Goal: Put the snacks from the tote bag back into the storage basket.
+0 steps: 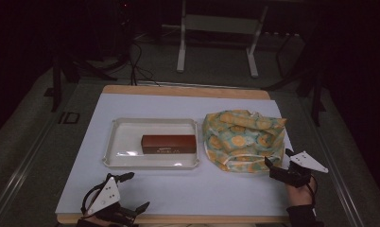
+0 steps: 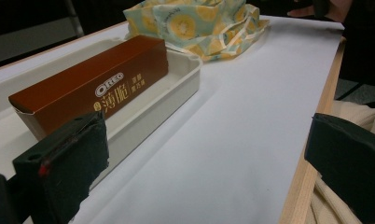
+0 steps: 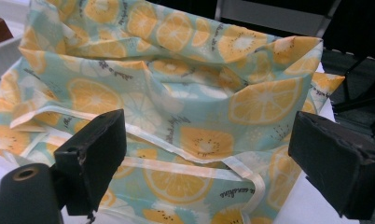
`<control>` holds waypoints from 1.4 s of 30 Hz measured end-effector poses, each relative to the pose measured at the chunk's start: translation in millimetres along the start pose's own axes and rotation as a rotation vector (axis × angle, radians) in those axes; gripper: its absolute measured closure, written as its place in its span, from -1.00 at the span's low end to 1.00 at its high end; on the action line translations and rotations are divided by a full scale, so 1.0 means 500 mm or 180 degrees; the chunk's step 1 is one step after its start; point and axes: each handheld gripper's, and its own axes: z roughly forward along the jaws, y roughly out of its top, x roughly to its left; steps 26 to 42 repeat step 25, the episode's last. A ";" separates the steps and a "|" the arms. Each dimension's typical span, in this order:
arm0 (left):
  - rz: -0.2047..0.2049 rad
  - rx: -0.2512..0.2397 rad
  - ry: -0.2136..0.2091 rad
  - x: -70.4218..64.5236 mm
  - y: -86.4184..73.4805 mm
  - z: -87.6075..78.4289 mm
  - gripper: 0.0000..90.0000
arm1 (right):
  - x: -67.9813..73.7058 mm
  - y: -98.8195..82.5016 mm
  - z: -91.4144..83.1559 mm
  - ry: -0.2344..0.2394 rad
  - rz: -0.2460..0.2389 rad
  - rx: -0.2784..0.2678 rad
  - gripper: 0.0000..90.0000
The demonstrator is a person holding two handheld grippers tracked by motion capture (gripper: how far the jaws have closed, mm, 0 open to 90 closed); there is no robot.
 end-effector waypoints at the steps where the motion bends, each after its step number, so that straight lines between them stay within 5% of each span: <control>1: 0.0000 0.0000 0.0000 0.000 0.000 0.000 -1.00 | 0.000 0.000 0.000 0.0000 0.0000 0.0000 -0.75; 18: -0.0019 0.0004 -0.0009 0.000 -0.001 0.001 -1.00 | 0.004 -0.003 0.010 -0.0026 -0.0124 -0.0018 -0.74; 42: -0.0014 0.0006 -0.0013 0.000 -0.001 0.002 -1.00 | 0.003 -0.003 0.010 0.0019 -0.0085 -0.0031 -0.74</control>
